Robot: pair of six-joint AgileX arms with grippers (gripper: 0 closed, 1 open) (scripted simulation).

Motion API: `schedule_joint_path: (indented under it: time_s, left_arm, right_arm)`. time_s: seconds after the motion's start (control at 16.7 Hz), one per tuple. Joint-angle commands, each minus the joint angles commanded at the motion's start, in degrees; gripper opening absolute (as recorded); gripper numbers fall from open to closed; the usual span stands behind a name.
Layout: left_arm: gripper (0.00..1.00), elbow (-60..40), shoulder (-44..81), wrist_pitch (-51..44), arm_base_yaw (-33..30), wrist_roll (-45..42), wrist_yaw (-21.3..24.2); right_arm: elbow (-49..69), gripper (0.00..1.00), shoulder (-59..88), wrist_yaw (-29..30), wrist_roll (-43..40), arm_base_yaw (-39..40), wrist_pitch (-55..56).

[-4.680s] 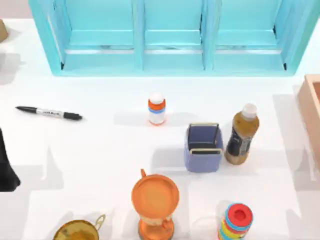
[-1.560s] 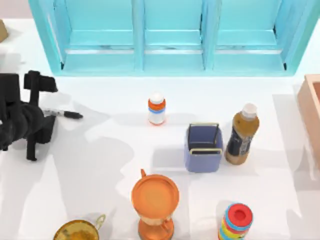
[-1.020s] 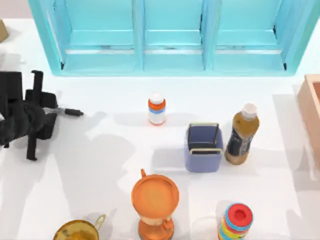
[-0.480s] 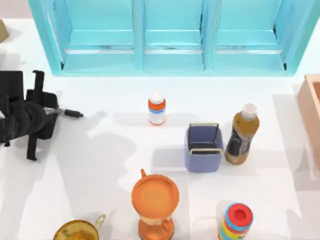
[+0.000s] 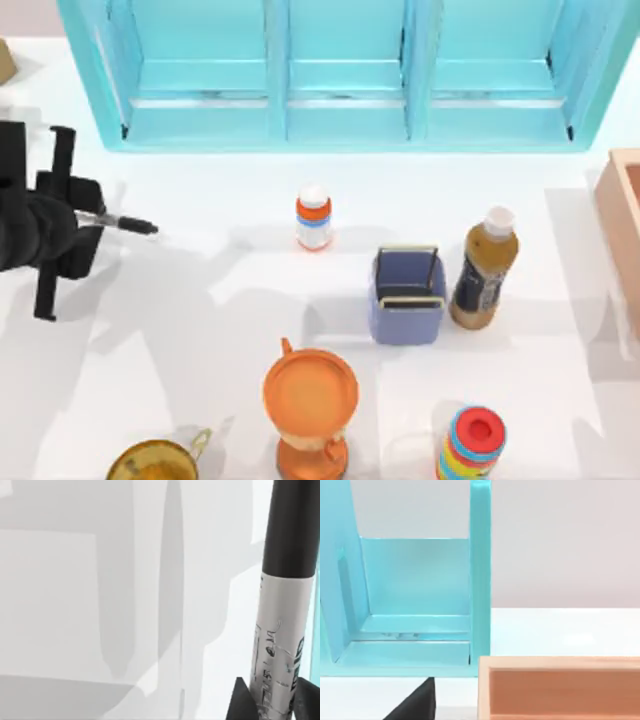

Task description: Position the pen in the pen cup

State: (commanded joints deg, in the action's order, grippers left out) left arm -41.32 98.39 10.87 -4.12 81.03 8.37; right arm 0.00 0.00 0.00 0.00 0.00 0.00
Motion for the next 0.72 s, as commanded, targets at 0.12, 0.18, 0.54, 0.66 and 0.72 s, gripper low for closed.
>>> schedule_joint_path:
  time_s: [0.12,0.18,0.54,0.66,0.72]
  left_arm:
    - [0.0,1.07,-8.6,-6.61,-0.3,0.29,-0.2]
    - [0.0,1.64,-13.47,-10.23,-0.44,0.44,-0.31]
    - [0.0,5.15,-39.08,-31.22,-0.88,1.16,-1.14]
    - [0.0,5.99,-43.31,-35.42,-0.86,1.51,-1.37]
    - [0.0,6.24,-44.48,-36.59,-0.85,1.66,-1.44]
  right_arm:
    - [0.0,1.0,0.0,0.0,0.0,0.0,0.0]
    - [0.0,1.0,0.0,0.0,0.0,0.0,0.0]
    - [0.0,1.0,0.0,0.0,0.0,0.0,0.0]
    - [0.0,1.0,0.0,0.0,0.0,0.0,0.0]
    - [0.0,1.0,0.0,0.0,0.0,0.0,0.0]
